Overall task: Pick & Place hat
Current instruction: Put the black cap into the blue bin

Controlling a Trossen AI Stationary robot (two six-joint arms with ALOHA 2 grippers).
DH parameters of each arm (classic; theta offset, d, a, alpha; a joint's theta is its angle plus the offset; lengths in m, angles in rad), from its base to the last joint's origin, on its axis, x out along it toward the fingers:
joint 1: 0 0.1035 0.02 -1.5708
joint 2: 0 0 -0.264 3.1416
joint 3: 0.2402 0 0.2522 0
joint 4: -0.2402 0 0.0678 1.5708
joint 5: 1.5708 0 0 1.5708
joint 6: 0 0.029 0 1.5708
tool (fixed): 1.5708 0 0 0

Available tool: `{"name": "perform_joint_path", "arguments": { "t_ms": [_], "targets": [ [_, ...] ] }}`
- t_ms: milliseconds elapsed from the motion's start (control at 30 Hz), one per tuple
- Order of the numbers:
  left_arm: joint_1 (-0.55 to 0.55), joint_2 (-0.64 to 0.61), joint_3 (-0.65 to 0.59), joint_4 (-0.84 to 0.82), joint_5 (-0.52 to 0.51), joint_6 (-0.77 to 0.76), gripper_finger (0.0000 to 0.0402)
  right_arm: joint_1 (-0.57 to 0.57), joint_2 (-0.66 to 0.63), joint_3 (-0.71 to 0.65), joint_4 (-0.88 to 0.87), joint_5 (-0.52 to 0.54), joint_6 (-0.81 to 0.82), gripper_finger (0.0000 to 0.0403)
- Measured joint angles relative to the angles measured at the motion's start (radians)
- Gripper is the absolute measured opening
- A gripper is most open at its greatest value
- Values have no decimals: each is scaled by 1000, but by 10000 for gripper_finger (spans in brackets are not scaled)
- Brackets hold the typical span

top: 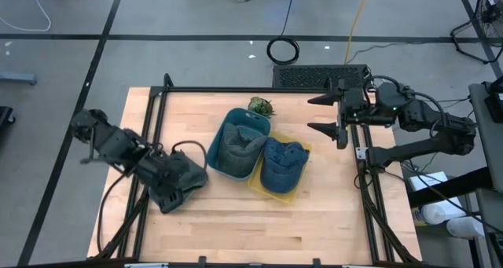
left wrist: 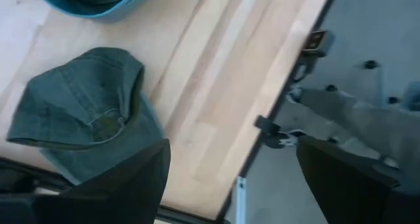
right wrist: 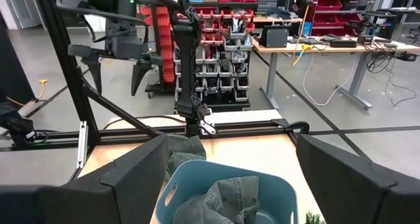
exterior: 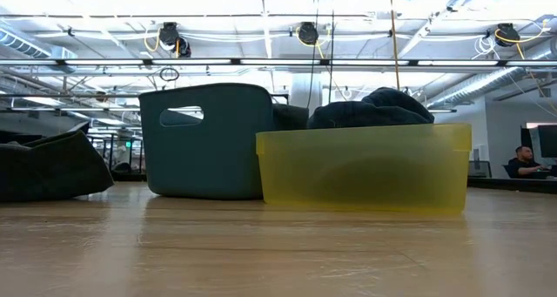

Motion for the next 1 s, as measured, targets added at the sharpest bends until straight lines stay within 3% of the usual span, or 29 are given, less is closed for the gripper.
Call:
{"name": "perform_joint_path", "arguments": {
  "t_ms": [300, 667, 833, 1000],
  "targets": [
    [-23, 0, -110, -1, -57, -33, 340, 0, 32, 0, 0, 0, 0, 325],
    [-12, 0, -118, 0, -73, -69, 340, 0, 58, -10, 30, -3, 9, 325],
    [-12, 0, -118, 0, -73, -97, 340, 0, -51, -176, 100, 49, 41, 325],
    [-12, 0, -118, 0, -73, -120, 340, -7, -204, -393, 276, 53, 34, 325]
  ]
}}
